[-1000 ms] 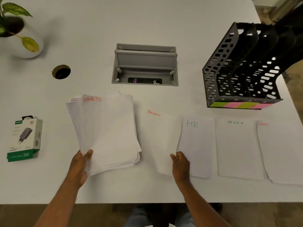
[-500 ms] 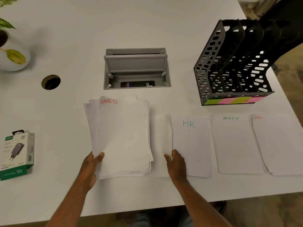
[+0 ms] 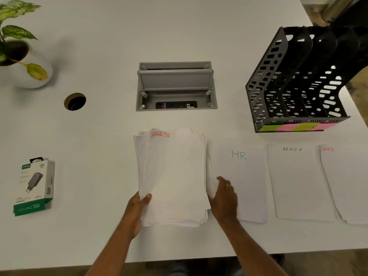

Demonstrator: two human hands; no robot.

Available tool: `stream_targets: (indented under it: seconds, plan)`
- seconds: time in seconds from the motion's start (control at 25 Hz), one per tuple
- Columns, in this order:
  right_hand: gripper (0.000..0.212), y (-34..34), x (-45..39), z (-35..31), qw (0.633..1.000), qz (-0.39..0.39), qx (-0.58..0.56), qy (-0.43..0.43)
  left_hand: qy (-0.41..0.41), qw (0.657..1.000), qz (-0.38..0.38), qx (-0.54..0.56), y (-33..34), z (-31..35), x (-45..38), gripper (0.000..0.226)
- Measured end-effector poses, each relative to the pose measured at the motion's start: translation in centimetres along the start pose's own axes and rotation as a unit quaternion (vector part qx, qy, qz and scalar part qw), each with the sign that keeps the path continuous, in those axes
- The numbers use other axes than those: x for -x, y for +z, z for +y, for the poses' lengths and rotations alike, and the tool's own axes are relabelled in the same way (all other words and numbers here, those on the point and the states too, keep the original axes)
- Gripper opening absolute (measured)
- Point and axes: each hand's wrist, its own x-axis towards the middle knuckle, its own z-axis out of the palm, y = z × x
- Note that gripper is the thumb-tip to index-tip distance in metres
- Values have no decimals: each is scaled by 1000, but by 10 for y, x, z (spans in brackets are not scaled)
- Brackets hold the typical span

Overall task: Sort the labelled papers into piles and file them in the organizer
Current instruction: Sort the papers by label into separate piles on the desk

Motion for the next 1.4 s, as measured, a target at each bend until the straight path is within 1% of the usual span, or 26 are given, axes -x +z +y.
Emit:
stream_targets:
  seconds: [0.04,0.08,0.12,0.16,0.2,0.24,0.28,0.32,0.36,0.4,0.48,0.56,0.64,0.76,0.88,1.0,1.04,1.08,1.12,1.2,1.28,1.4]
  plan:
    - [58,-4,-2,-1,998,13,-58,7,0,1000,-1,0,0,0,-1,30]
    - [40,-9,-4,0,990,38,-133,18,-1,1000,-2,1,1,0,-1,29]
    - [24,-16,-7,-1,974,46,-217,50,-2,1000,-3,3,3,0,-1,28]
    - [16,-23,-10,-4,947,16,-307,96,-4,1000,-5,6,6,-1,0,28]
    - [14,-30,-12,-8,917,-45,-374,130,-6,1000,-9,8,10,-2,1,28]
    - [21,-36,-14,-14,894,-108,-410,143,-7,1000,-16,9,15,-2,3,28]
    - [36,-40,-15,-21,896,-157,-393,133,-8,1000,-27,7,22,-2,5,29]
    - [50,-44,-12,-26,906,-174,-366,124,-11,999,-37,4,29,-4,8,30]
    - [56,-45,-11,-29,920,-150,-343,116,-13,999,-47,2,37,-3,10,31]
    - [55,-47,-10,-29,928,-107,-338,119,-14,998,-57,2,44,-4,13,31]
    - [42,-54,-8,-20,928,-20,-347,132,-17,997,-80,3,58,-3,17,31]
    - [31,-63,-8,-6,931,23,-343,122,-20,995,-93,0,70,-3,19,31]
    - [30,-70,-7,8,936,30,-334,107,-26,995,-91,-9,82,-3,20,30]
    - [37,-81,-10,33,941,24,-321,108,-31,995,-95,-21,101,-8,21,26]
    - [27,-90,-12,60,931,14,-342,128,-20,995,-91,-33,120,-16,22,24]
    - [35,-102,-16,93,940,20,-322,116,-12,996,-73,-43,144,-23,22,28]
    - [34,-110,-20,107,942,23,-314,118,-11,997,-64,-48,155,-27,21,31]
    - [28,-117,-25,120,942,32,-308,131,-11,997,-54,-53,161,-29,21,34]
    - [23,-126,-30,135,941,47,-298,153,-9,997,-45,-57,168,-32,19,36]
    - [32,-150,-41,173,945,86,-258,183,-3,998,-29,-59,181,-37,16,39]
    - [34,-173,-50,211,959,117,-206,159,4,998,-15,-59,187,-36,13,37]
    - [31,-195,-66,267,972,108,-160,135,16,998,1,-63,203,-32,9,28]
